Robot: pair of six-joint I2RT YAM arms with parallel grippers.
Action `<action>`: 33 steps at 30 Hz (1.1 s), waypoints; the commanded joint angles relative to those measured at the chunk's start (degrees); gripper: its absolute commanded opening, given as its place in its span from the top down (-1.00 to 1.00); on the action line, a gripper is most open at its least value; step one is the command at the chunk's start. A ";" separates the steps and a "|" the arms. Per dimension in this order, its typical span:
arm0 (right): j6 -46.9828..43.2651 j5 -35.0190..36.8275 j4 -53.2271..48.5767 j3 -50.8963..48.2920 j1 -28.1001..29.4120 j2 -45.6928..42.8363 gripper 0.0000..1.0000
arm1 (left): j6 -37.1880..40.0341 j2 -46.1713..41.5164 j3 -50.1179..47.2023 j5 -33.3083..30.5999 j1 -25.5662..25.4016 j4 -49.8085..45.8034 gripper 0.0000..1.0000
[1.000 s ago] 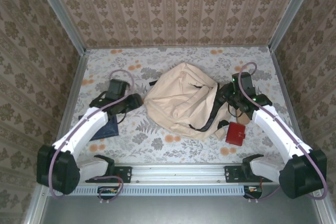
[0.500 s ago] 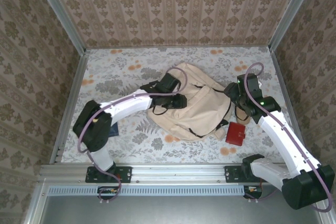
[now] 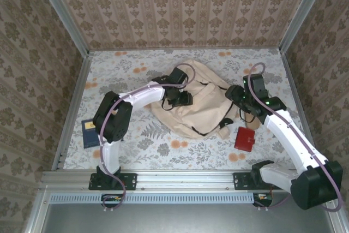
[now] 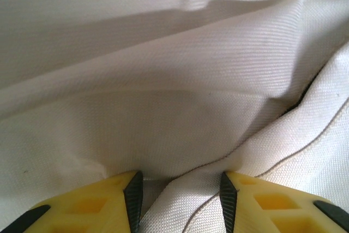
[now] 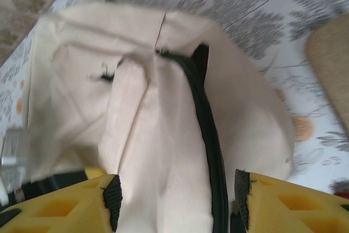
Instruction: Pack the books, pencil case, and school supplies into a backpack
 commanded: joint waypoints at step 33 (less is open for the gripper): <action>-8.13 -9.18 5.77 3.33 6.83 6.00 -0.93 | 1.93 -43.67 -35.75 -15.99 33.85 -10.55 -0.80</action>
